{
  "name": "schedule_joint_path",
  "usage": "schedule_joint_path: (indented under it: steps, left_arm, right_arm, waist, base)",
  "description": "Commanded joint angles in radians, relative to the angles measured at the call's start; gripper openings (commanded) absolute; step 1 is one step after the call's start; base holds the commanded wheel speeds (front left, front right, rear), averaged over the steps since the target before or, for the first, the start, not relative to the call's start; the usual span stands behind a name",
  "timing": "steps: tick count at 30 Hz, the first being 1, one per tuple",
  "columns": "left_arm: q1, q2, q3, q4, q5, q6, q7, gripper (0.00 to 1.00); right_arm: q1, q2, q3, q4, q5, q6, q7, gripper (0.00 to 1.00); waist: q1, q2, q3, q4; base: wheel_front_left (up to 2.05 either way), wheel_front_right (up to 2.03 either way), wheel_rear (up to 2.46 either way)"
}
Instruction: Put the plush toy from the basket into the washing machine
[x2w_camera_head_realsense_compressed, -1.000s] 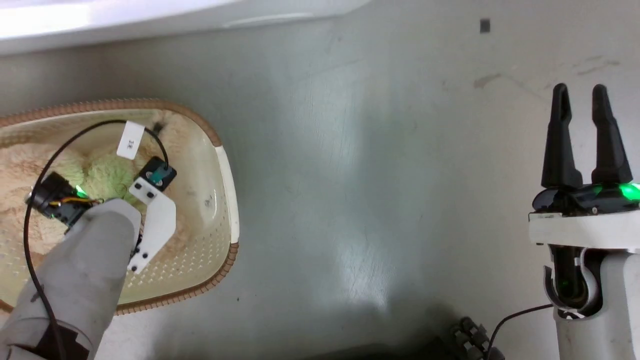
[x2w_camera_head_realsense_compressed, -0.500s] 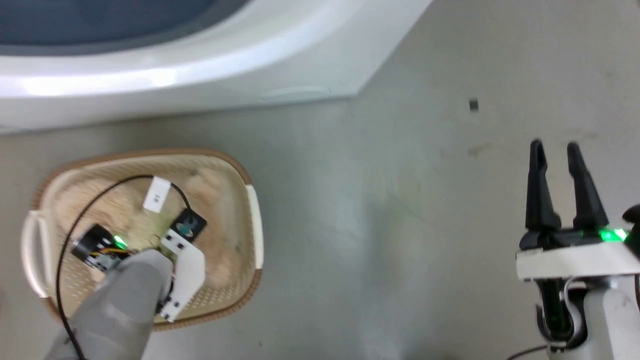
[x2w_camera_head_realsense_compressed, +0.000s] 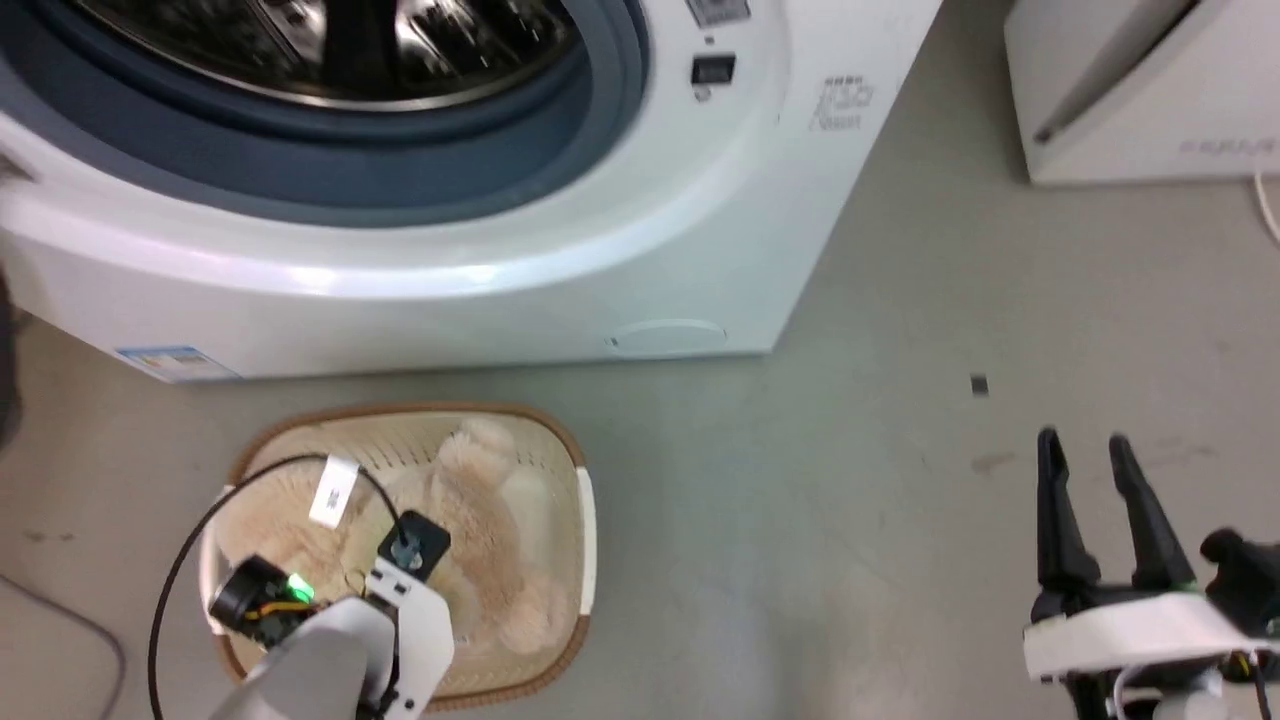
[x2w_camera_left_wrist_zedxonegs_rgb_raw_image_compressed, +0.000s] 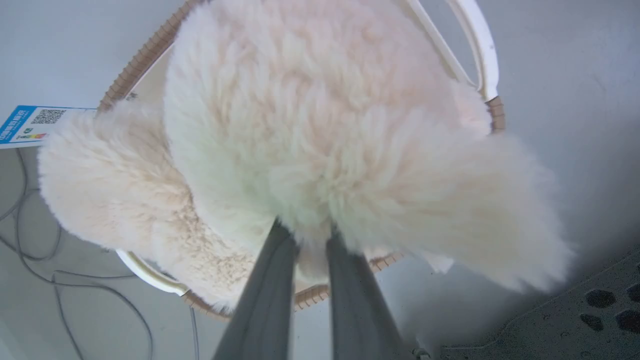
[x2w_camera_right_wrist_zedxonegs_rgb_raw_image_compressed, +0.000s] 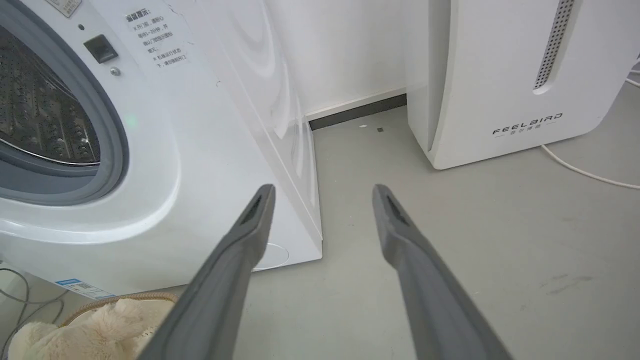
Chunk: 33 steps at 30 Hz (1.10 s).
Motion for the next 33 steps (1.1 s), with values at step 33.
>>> schedule_joint_path:
  steps: [33]
  left_arm:
    - [0.083, -0.015, 0.128, -0.334, -0.117, 0.129, -0.219, 0.0]
  right_arm:
    - [0.169, -0.001, -0.014, 0.05, 0.001, -0.001, -0.005, 1.0]
  waist:
    - [0.0001, 0.0, -0.286, 0.115]
  base:
    - [0.0, 0.0, 0.0]
